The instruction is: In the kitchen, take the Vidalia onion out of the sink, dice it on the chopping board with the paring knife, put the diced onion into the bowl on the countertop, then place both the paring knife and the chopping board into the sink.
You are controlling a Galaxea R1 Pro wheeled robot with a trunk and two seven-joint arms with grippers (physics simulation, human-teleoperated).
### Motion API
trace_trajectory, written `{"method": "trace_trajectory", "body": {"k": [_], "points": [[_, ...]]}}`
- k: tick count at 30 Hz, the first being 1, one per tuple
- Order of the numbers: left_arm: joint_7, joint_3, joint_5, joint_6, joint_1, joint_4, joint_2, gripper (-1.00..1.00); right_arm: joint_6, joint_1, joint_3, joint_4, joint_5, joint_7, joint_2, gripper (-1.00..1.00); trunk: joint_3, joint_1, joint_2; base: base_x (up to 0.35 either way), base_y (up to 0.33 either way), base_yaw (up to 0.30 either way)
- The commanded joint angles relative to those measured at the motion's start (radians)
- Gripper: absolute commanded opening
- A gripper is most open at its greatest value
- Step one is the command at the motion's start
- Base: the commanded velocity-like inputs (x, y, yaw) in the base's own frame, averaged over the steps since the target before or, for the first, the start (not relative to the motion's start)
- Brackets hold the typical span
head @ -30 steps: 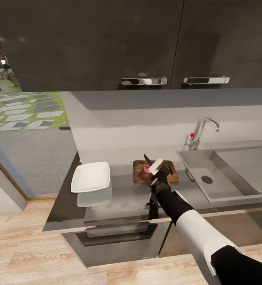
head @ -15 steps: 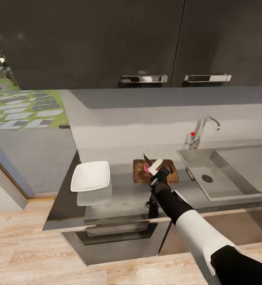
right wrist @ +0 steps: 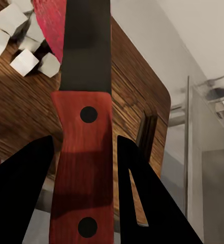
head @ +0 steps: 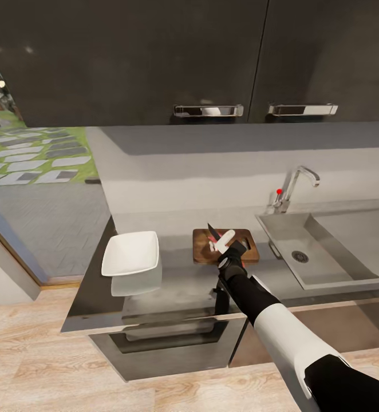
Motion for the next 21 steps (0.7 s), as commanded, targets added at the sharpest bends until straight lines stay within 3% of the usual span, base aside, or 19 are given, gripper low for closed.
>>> {"method": "trace_trajectory", "body": {"k": [1, 21], "points": [[0.009, -0.008, 0.01, -0.003, 0.0, -0.002, 0.002, 1.0, 0.007, -0.001, 0.004, 0.0, 0.001, -0.004, 0.0, -1.0, -0.002, 0.001, -0.002, 0.0, 0.0, 0.0], [0.009, -0.008, 0.009, -0.003, 0.0, -0.002, 0.002, 1.0, 0.014, -0.001, 0.004, -0.004, -0.001, -0.004, 0.0, -1.0, -0.011, 0.001, -0.002, 0.0, -0.04, 0.0]]}}
